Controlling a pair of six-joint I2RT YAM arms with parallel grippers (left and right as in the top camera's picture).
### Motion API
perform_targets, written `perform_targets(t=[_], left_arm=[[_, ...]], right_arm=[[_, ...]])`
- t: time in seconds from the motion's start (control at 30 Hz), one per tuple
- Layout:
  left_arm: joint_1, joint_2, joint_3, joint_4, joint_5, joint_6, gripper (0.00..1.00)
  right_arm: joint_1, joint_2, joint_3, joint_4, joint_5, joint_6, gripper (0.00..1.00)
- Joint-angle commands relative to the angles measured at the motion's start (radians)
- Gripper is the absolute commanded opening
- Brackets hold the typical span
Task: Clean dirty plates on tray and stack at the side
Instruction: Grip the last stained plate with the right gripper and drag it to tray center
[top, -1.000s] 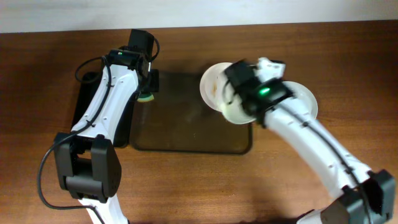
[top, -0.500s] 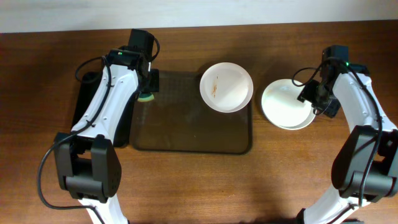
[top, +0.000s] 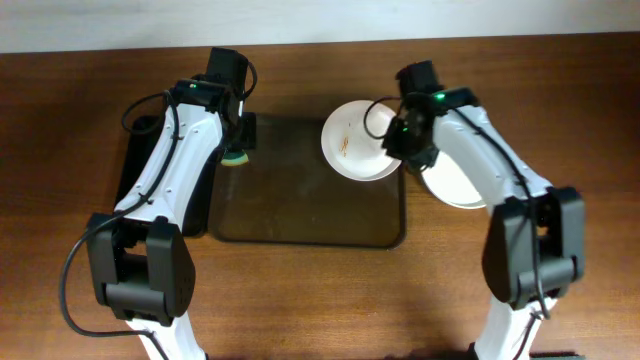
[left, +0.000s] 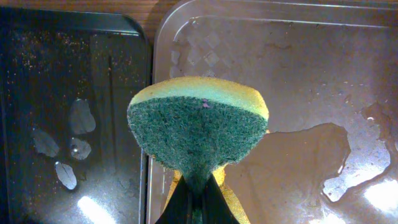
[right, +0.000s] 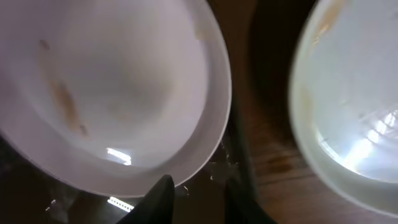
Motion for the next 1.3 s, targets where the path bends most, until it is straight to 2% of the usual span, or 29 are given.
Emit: perform_targets(t=[0.0,0.1,0.2,0.33,0.47,0.6,0.73,0.77,0.83,1.1,1.17,1.27], left_arm=[[0.008,-0.003,0.014,-0.004,0.011,-0.012,0.01],[0.01,-0.003,0.014,-0.004,0.011,-0.012,0.01],[0.011,-0.003,0.014,-0.004,0.011,-0.012,0.01],[0.011,-0.003,0.014,-0.004,0.011,-0.012,0.01],[0.015,-0.003,0.014,-0.004,0.011,-0.013,0.01],[0.016,-0.003,0.014,-0.004,0.011,-0.012,0.01],[0.016,-0.003,0.014,-0.001,0.011,-0.012,0.01],[0.018,-0.003,0.014,0.0,0.01,-0.012,0.01],[0.018,-0.003,0.014,0.0,0.011,-0.013,0.01],[0.018,-0.003,0.014,-0.003,0.01,-0.012,0.01],[0.017,-0.003,0.014,-0.004,0.011,-0.012,0.01],[0.019,-0.003,0.014,0.0,0.011,-0.012,0.01]], right_arm=[[0.023,0.066,0.0,-0.004,0.048,0.06,0.25],[0.025,0.107,0.0,-0.027,0.047,0.06,0.19],[0.05,0.124,-0.003,-0.05,0.047,0.059,0.18],[0.13,0.128,-0.027,-0.066,0.047,0.059,0.11],[0.227,0.128,-0.025,-0.087,0.023,0.056,0.1],[0.207,0.111,0.04,-0.11,0.025,0.029,0.11],[0.121,0.075,0.116,-0.114,0.029,-0.005,0.25],[0.1,0.074,0.117,-0.101,0.036,-0.005,0.32],[0.064,0.095,0.114,-0.071,0.078,-0.005,0.37],[0.047,0.227,0.106,-0.089,0.065,-0.004,0.36],[0.061,0.227,0.106,-0.096,0.008,-0.005,0.26],[0.151,0.227,0.106,-0.123,-0.022,-0.039,0.25]])
